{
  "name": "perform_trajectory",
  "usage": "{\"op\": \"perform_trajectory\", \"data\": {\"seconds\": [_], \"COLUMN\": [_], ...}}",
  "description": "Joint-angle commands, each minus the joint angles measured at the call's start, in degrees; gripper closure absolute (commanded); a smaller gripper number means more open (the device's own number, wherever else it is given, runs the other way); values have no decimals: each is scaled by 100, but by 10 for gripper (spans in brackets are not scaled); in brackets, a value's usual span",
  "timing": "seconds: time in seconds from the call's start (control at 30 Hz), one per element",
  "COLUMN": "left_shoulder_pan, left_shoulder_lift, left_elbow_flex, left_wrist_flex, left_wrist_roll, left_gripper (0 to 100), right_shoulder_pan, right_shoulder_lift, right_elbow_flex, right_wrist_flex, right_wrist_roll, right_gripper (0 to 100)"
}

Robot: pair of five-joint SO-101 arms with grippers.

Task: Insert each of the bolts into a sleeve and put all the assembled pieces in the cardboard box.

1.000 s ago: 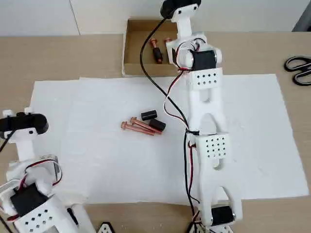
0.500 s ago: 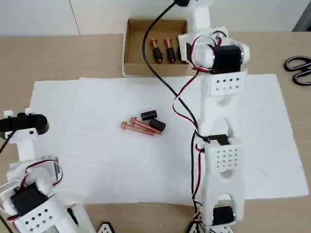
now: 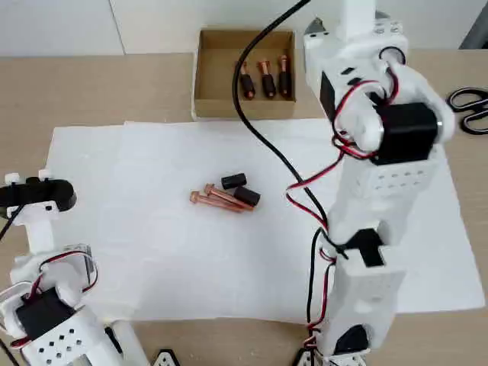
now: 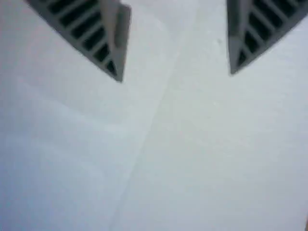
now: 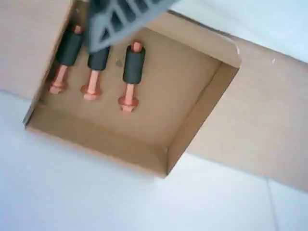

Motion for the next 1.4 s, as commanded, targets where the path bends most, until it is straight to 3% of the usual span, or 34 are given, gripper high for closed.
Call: {"op": "perform_trajectory", "data": {"seconds": [0.0,0.23,0.4,0.6,0.97,1.17,1.37], "left_shoulder_pan": [-18,-18,-18,-18,-44,-18,-18], "left_shoulder_lift": [-70,-70,-70,-70,-70,-70,-70], "left_elbow_flex": [-31,-22,-22,-13,-13,-13,-13], "left_wrist_flex": [-105,-105,-105,-105,-105,-105,-114], "left_wrist_roll": [-26,-26,-26,-26,-26,-26,-26], "left_gripper": [863,863,863,863,863,863,863], "right_shoulder_pan": [48,13,-4,-145,-347,-418,-400], "right_shoulder_lift": [-1059,-2976,-3714,-4629,-4620,-4180,-3952], "right_elbow_flex": [1327,5407,7279,8316,11015,11437,11455], "right_wrist_flex": [40,-22,-277,-189,-1727,-1640,-1297], "right_wrist_roll": [62,220,334,360,396,1644,2092], "right_gripper": [761,761,761,760,759,759,759]}}
